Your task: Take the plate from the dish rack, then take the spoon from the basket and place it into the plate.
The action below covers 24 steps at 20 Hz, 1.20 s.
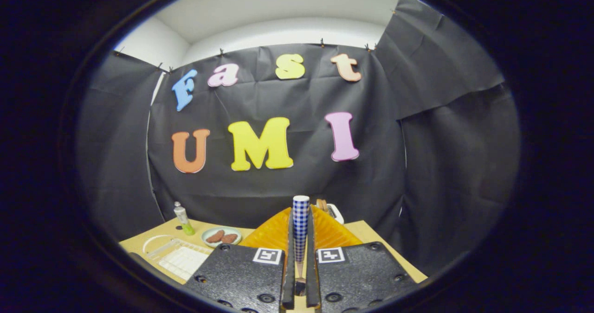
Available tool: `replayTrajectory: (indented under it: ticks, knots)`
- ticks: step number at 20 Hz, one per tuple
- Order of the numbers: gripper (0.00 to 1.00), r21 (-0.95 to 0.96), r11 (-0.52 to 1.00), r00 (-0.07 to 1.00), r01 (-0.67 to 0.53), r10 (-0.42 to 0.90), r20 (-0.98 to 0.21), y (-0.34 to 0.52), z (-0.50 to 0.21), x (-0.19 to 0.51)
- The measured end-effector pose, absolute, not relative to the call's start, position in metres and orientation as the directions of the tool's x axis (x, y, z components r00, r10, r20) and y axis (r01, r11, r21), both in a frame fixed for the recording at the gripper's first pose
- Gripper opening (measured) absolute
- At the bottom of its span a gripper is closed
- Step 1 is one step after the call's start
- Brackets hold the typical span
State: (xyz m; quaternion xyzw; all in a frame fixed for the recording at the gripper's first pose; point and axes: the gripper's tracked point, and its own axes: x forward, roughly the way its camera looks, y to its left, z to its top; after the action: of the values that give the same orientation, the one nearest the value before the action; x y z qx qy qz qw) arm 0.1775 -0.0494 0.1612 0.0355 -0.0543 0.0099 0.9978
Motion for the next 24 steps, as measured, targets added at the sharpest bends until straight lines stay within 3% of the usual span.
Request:
replayTrajectory:
  ticks: [7,10,14,24]
  knots:
    - [0.15,0.040,0.999,0.984,-0.012,0.005,0.180,0.026,0.181,0.079]
    - [0.15,0.065,0.995,0.992,-0.080,0.073,0.103,0.074,0.148,0.048]
    - [0.17,0.026,0.990,0.987,-0.141,0.138,0.084,0.128,0.106,0.022]
    - [0.19,0.110,0.985,0.991,-0.135,0.134,0.019,0.185,-0.039,0.019]
